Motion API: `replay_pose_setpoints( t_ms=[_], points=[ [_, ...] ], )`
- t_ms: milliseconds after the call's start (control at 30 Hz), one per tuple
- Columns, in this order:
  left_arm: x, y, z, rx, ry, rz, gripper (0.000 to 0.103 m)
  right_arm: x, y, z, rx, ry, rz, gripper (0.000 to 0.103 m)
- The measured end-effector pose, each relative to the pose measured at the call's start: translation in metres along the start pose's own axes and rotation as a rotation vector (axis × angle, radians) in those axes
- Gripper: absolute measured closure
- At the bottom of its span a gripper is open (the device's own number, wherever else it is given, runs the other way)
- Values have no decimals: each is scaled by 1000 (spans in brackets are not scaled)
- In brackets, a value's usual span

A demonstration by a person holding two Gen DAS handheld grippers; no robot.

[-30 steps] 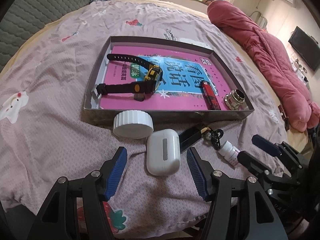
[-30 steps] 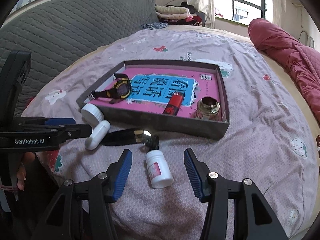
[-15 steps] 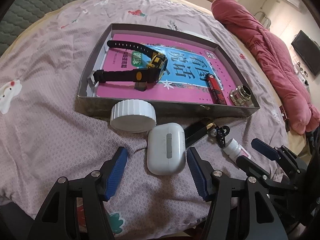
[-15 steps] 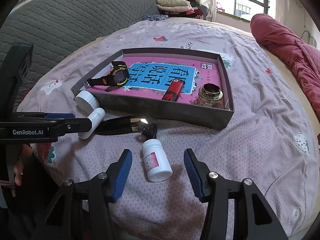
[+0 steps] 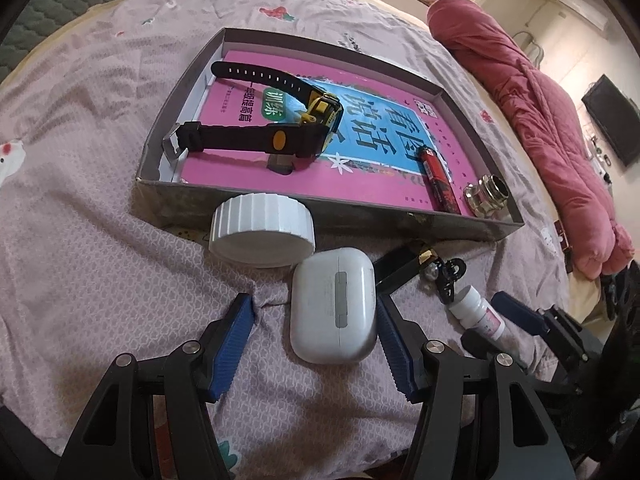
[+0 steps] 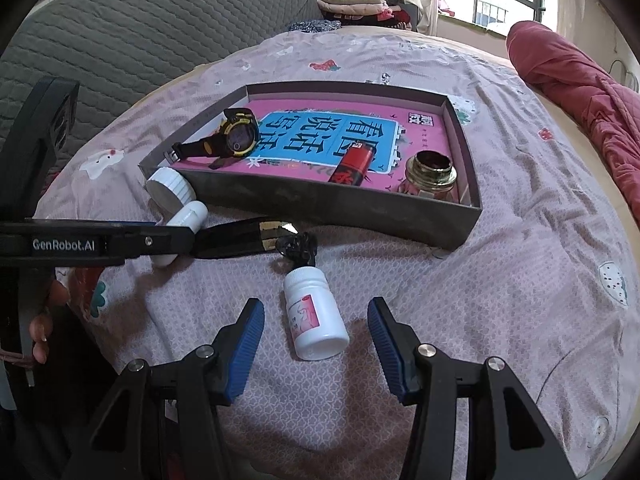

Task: Organize rigid objects
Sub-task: 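Grasp the white pill bottle with the right tool while the left tool regrasps the earbud case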

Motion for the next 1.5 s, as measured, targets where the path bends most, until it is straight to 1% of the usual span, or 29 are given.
replay_pose_setpoints(
  t_ms=[233, 467, 667, 733, 767, 800, 833, 933, 1067, 1100, 1133, 1233, 1400, 1500],
  points=[
    [-4, 6, -2, 11, -15, -11, 39, -8, -3, 1, 3, 5, 17, 49],
    [-9, 8, -8, -5, -8, -15, 39, -13, -3, -2, -16, 23, 25, 50],
    [-14, 12, -10, 12, -35, -8, 40, -16, -2, -3, -22, 31, 24, 49],
    [-16, 12, -12, 5, -39, -7, 43, -17, -1, -3, -19, 31, 20, 50],
    [-17, 12, -15, 3, -59, -2, 48, -18, 0, -2, -14, 31, 19, 50],
    [-19, 12, -17, 6, -65, 6, 48, -19, 0, -2, -9, 29, 21, 53],
    [-20, 12, -18, 2, -59, 5, 48, -19, 0, -2, -5, 26, 20, 59],
    [-20, 12, -20, 8, -70, 6, 52, -20, 0, -3, -2, 29, 16, 70],
    [-18, 12, -18, 19, -85, 3, 62, -19, -1, -2, 4, 36, 11, 73],
    [-17, 12, -18, 16, -84, 1, 65, -18, 0, -1, 8, 36, 7, 76],
    [-16, 11, -19, 8, -78, -2, 67, -18, 0, -1, 12, 35, 2, 76],
    [-14, 9, -20, -18, -59, -7, 67, -16, 1, 0, 11, 37, -8, 76],
    [-9, 6, -18, -16, -54, -15, 67, -7, 5, -3, -1, 46, -39, 76],
    [0, 5, -15, -25, -39, -36, 67, -1, 8, -3, -6, 53, -58, 76]
  ],
)
Point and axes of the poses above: each gripper's, at about its wrist camera, not at the fingertips, and x roughly against the way its jaws point, z to its left, y to its top, the point moved 9 cm from there along -x, roughly the way its jaws point, and after that the axes turned 3 degrees about z, right-handed, at the moved point
